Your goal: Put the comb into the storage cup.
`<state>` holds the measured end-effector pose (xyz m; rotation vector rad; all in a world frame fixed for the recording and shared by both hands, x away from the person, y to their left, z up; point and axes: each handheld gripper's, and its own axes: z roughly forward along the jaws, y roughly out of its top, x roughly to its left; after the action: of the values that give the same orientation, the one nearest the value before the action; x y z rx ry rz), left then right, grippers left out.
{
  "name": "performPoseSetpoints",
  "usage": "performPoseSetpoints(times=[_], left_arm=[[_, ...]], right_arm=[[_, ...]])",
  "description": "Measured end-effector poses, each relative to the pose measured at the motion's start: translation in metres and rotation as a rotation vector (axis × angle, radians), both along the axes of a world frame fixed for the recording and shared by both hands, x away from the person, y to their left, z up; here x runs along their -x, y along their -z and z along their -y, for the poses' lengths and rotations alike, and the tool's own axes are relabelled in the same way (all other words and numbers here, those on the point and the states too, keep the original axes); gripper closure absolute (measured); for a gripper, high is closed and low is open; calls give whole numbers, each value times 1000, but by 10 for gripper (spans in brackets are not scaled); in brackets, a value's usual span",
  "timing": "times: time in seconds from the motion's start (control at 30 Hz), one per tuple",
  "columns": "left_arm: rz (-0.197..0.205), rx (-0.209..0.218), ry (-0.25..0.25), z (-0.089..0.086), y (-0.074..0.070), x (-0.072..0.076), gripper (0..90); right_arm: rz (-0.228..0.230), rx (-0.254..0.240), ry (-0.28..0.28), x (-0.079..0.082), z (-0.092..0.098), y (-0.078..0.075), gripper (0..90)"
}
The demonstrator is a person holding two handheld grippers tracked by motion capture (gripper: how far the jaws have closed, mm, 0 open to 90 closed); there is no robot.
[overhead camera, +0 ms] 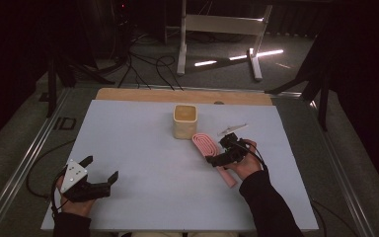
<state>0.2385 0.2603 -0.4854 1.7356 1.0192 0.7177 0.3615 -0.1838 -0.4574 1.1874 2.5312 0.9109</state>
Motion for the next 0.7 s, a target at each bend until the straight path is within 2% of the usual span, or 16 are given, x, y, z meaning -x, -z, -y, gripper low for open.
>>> performPoseSetpoints(times=[0.37,0.5,0.53,0.7], left_arm=[[1,2,1,0,0,0,1],[-1,1,0,1,0,0,1],[-1,0,1,1,0,0,1],[-2,1,1,1,0,0,1]], right_arm=[[-50,26,-12,-2,-2,8,87],[-64,49,-17,-3,-4,11,91],[-72,64,-17,-4,-5,13,107],[-90,68,-9,-6,-5,16,135]])
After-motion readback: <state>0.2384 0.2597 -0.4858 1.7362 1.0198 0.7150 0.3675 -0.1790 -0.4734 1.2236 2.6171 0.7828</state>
